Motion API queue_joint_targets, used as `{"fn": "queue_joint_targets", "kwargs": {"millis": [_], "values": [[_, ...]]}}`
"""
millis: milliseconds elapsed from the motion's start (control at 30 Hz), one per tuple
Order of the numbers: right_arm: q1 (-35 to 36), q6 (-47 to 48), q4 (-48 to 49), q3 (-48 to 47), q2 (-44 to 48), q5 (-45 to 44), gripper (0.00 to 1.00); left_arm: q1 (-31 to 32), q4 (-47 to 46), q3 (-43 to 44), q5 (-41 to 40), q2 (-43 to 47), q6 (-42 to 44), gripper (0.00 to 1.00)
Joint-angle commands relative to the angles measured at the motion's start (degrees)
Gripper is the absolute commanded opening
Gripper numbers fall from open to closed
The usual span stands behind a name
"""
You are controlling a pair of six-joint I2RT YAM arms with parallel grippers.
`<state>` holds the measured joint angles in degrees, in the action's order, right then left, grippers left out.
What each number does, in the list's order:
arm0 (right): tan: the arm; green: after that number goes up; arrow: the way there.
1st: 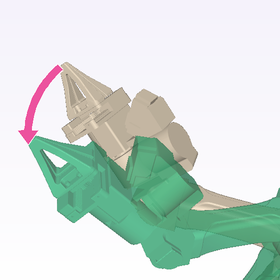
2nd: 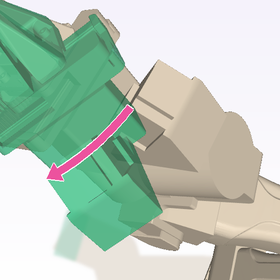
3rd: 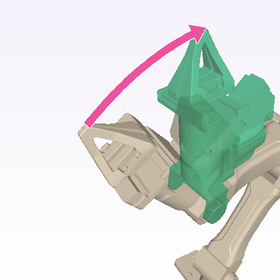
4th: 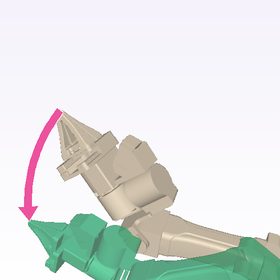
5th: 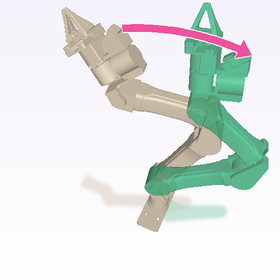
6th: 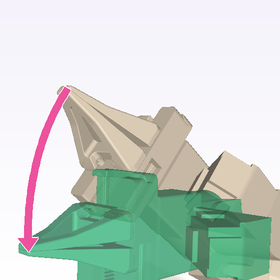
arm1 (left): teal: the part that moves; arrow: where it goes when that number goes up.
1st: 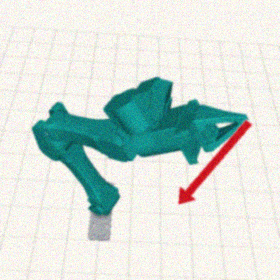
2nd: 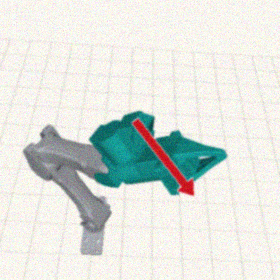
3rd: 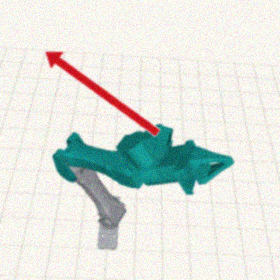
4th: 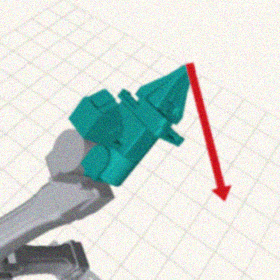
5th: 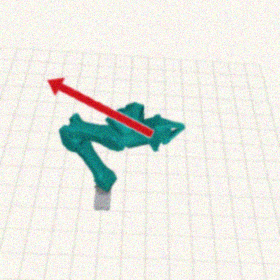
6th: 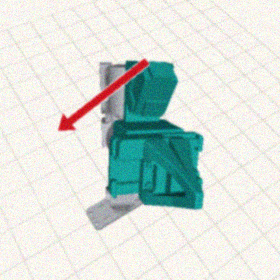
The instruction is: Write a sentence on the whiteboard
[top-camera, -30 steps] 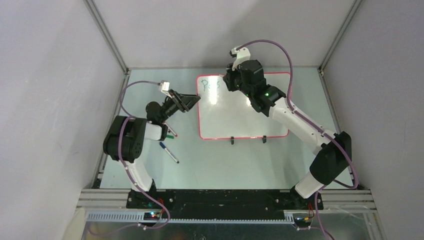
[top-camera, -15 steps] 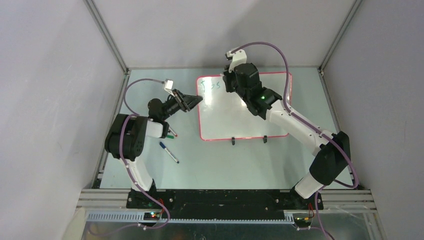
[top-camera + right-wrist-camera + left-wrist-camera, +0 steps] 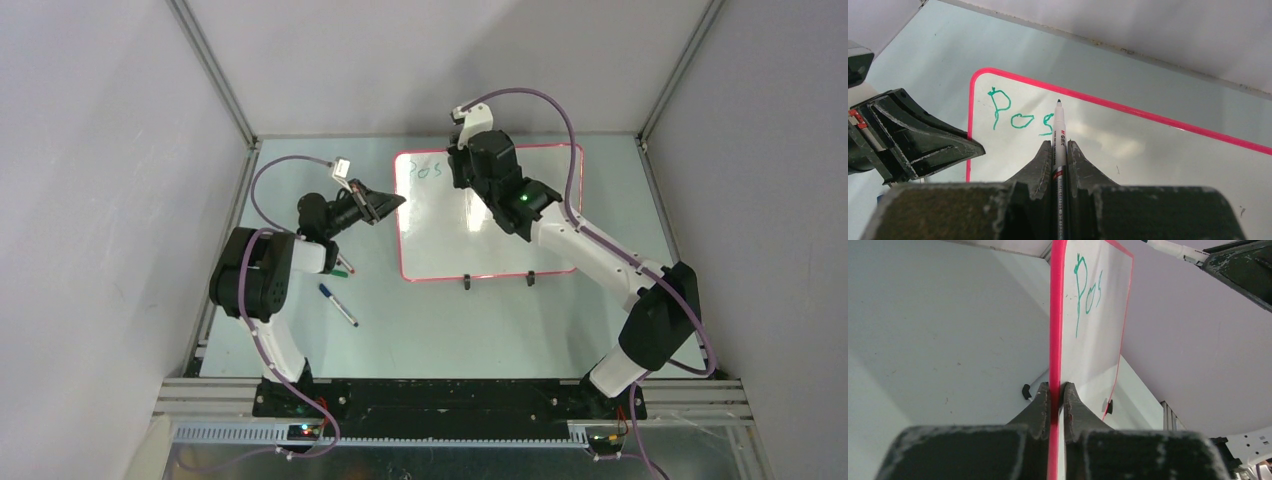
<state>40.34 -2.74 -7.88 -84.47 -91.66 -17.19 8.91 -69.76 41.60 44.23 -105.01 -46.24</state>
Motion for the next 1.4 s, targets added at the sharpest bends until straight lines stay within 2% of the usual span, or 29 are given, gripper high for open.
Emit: {"fn": "queue_joint_targets", "kwargs": {"millis": [0,767,1367], "values": [[0.8,1.2,2.5,-0.5,0.2,-1.5,0.0,0.5,0.8,1.9,0.2,-0.2,2.5,0.01],[0.9,1.4,1.6,0.1,-0.7,-3.2,0.0,0.9,6.0,2.0,-1.3,1.2,6.2,0.01],[1.0,0.9,-0.9,-2.2,-3.0,-3.5,0.0,1.2,5.5,1.6,-1.2,1.6,6.9,0.02]]}}
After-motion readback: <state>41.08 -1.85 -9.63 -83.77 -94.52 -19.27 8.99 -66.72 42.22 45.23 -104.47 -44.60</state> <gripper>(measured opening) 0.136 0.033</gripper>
